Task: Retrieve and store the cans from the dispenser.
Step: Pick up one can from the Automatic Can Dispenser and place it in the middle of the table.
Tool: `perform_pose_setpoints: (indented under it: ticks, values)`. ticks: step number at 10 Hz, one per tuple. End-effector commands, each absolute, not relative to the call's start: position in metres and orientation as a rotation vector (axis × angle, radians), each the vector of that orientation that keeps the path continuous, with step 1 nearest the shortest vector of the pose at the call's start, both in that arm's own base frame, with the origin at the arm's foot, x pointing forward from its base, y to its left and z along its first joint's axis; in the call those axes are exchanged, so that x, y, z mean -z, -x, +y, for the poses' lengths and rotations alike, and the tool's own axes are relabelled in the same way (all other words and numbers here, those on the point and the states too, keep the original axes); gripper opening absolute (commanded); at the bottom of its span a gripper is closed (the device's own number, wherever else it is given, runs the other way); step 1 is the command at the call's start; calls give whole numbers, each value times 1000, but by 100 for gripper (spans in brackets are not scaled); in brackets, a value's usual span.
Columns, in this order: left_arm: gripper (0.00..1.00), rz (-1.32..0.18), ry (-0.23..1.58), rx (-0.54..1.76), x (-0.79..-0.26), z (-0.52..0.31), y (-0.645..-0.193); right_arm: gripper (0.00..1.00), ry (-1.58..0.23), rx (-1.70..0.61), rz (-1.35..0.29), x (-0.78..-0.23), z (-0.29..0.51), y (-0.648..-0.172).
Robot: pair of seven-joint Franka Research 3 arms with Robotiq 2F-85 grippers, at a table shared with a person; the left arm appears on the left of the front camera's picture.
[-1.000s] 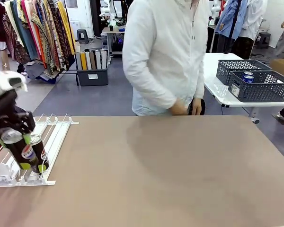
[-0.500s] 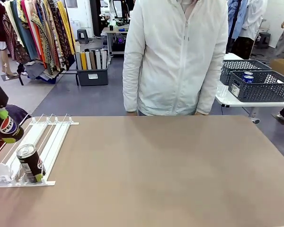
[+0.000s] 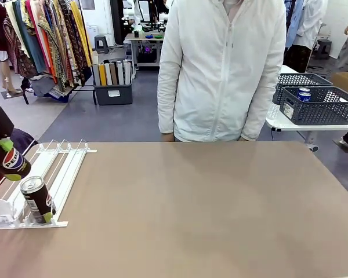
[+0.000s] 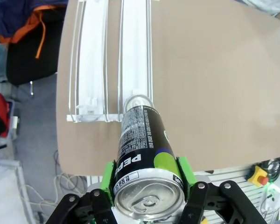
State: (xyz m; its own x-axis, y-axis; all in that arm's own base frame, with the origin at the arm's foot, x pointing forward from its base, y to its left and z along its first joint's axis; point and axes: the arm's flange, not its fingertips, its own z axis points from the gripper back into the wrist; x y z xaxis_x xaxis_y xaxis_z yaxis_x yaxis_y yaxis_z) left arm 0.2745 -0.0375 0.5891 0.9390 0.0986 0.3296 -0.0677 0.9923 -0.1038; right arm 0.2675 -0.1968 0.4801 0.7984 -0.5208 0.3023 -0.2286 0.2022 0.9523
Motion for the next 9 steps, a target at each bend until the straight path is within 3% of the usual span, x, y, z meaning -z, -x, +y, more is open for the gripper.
perform_pose_setpoints:
  ticks: [1, 3, 5, 7, 9]
  values:
    - [0, -344, 92, -85, -588, -37, -273, 100, -1394, 219, -688, -484, -198, -270]
    - [0, -433, 136, 17, -613, -73, -303, 100, -1394, 219, -688, -484, -198, -270]
    - [0, -447, 142, 201, -636, -152, -361, 100, -1394, 219, -688, -484, -198, -270]
    - [0, -360, 144, 410, -627, -257, -405, 100, -1394, 219, -688, -484, -198, -270]
    - [0, -246, 88, 586, -583, -374, -426, 100, -1394, 219, -688, -484, -198, -270]
